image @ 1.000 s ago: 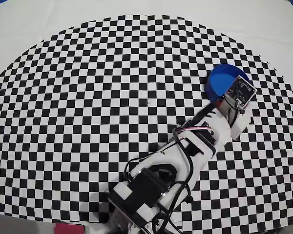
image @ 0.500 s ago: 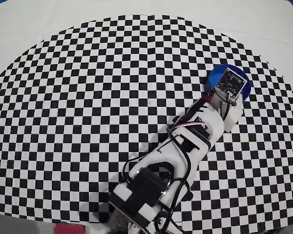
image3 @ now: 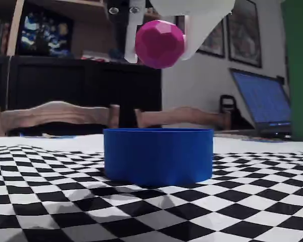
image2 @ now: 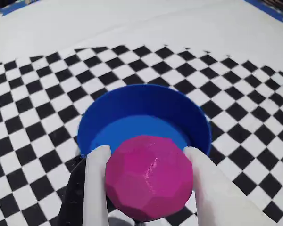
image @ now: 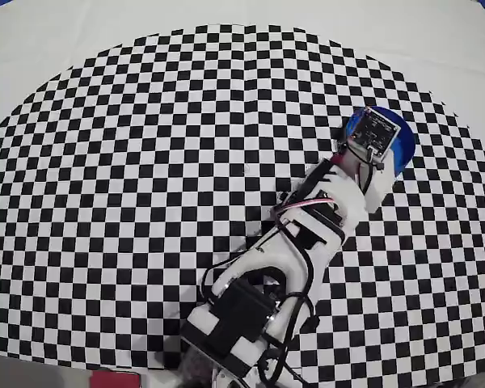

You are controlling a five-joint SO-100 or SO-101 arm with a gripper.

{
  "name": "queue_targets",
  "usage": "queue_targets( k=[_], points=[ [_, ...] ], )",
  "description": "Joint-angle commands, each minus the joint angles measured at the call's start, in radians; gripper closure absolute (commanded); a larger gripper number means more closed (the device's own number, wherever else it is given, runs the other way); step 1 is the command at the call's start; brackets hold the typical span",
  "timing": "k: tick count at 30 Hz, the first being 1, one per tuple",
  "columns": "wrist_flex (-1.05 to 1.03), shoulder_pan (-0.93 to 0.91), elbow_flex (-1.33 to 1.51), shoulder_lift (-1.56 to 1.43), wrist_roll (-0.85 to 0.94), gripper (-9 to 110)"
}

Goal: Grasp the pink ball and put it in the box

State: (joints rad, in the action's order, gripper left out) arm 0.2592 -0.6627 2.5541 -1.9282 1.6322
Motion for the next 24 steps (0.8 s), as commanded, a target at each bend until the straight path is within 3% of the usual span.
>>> queue_targets(
  k=[1, 24],
  points=[
    [0.018, 0.009, -0.011, -0.035, -0.006, 101],
    [0.009, 0.002, -0.17, 0.135, -0.003, 101]
  ],
)
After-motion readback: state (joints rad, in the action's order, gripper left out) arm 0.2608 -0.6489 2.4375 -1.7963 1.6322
